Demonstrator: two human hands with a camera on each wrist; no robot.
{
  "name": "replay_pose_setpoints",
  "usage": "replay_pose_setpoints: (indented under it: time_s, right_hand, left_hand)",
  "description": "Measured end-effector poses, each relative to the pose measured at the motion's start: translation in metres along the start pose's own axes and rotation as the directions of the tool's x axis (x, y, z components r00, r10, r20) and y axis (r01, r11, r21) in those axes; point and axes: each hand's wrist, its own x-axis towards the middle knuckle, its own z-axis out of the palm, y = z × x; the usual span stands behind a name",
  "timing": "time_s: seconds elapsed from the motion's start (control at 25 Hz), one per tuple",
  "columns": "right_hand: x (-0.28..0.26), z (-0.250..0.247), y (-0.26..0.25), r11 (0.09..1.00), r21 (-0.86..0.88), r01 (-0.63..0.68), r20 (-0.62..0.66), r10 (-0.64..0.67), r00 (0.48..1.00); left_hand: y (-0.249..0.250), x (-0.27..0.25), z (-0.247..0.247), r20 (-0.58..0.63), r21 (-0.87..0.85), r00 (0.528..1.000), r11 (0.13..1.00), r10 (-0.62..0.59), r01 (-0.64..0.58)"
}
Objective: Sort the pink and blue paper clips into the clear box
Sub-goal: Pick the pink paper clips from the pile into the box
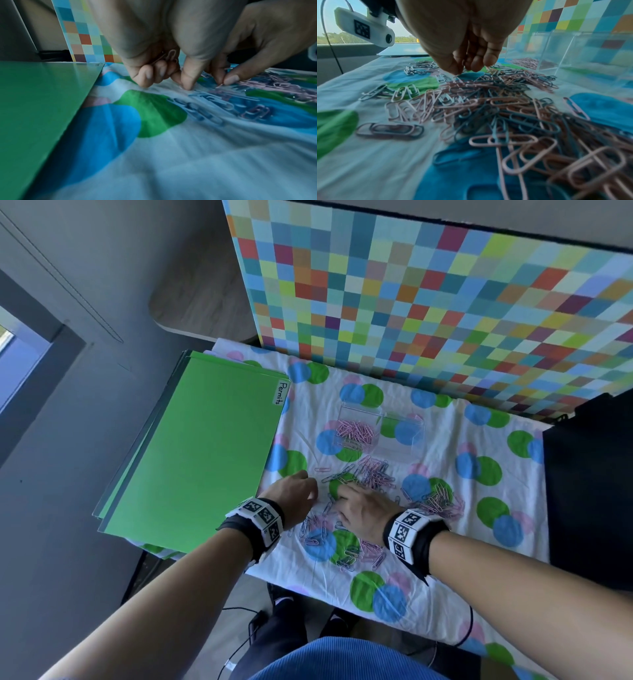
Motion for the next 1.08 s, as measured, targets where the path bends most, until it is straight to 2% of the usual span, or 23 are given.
replay_pose_setpoints:
  time_s: [0.12, 0.16, 0.2, 0.24, 0.28, 0.32, 0.36, 0.4, 0.48, 0.6, 0.68, 0.76, 0.84, 0.92, 1.0, 1.08]
  right_hand:
    - [-0.003, -0.007, -0.001, 0.981, 0.164, -0.108, -0.059, 0.119, 0.991]
    - [-0.002, -0.013, 0.0, 0.957, 0.246, -0.153, -0.101, 0.182, 0.978]
    - [0.0, -0.02, 0.0, 0.932, 0.314, -0.182, -0.141, 0.235, 0.962]
    - [0.004, -0.026, 0.0, 0.915, 0.358, -0.186, -0.188, 0.266, 0.946]
    - [0.007, -0.034, -0.001, 0.906, 0.387, -0.171, -0.238, 0.277, 0.931]
    - [0.011, -0.041, -0.003, 0.901, 0.409, -0.147, -0.286, 0.279, 0.917]
    - [0.014, -0.047, -0.006, 0.894, 0.43, -0.124, -0.336, 0.286, 0.897]
    - [0.017, -0.052, -0.008, 0.881, 0.461, -0.107, -0.372, 0.301, 0.878]
    - [0.021, -0.06, -0.012, 0.838, 0.534, -0.109, -0.378, 0.353, 0.856]
    - [0.021, -0.066, -0.016, 0.817, 0.562, -0.132, -0.366, 0.389, 0.845]
    - [0.019, -0.069, -0.015, 0.837, 0.53, -0.133, -0.377, 0.374, 0.847]
    - [0.017, -0.072, -0.013, 0.865, 0.482, -0.14, -0.376, 0.349, 0.858]
    - [0.016, -0.078, -0.011, 0.888, 0.428, -0.169, -0.351, 0.335, 0.875]
    - [0.015, -0.088, -0.009, 0.907, 0.386, -0.169, -0.362, 0.317, 0.877]
    - [0.008, -0.1, -0.005, 0.908, 0.4, -0.127, -0.444, 0.313, 0.84]
    - [-0.003, -0.109, 0.009, 0.87, 0.476, -0.129, -0.508, 0.392, 0.767]
  left_hand:
    - [0.004, 0.0, 0.004, -0.025, -0.078, 0.997, 0.994, -0.076, 0.074]
    - [0.005, 0.001, 0.005, -0.049, -0.188, 0.99, 0.974, -0.135, 0.124]
    - [0.005, 0.003, 0.005, -0.053, -0.362, 0.976, 0.915, -0.212, 0.179]
    - [0.006, 0.004, 0.004, -0.022, -0.593, 0.957, 0.774, -0.29, 0.221]
    - [0.01, 0.005, 0.002, 0.044, -0.805, 0.937, 0.543, -0.346, 0.238]
    - [0.015, 0.006, 0.0, 0.106, -0.928, 0.921, 0.296, -0.374, 0.227]
    - [0.021, 0.007, -0.001, 0.145, -0.975, 0.912, 0.101, -0.383, 0.197]
    - [0.027, 0.009, -0.002, 0.166, -0.985, 0.909, -0.025, -0.381, 0.17]
    - [0.039, 0.014, -0.006, 0.194, -0.976, 0.921, -0.162, -0.337, 0.146]
    - [0.058, 0.018, -0.016, 0.189, -0.953, 0.942, -0.282, -0.276, 0.109]
    - [0.066, 0.02, -0.023, 0.187, -0.923, 0.94, -0.38, -0.284, 0.068]
    - [0.069, 0.031, -0.023, 0.19, -0.897, 0.933, -0.441, -0.306, 0.038]
    - [0.073, 0.047, -0.021, 0.224, -0.904, 0.909, -0.423, -0.351, 0.06]
    - [0.078, 0.062, -0.026, 0.229, -0.937, 0.869, -0.342, -0.439, 0.074]
    - [0.086, 0.076, -0.042, 0.218, -0.942, 0.869, -0.329, -0.444, 0.068]
    - [0.086, 0.089, -0.061, 0.237, -0.939, 0.879, -0.329, -0.414, 0.098]
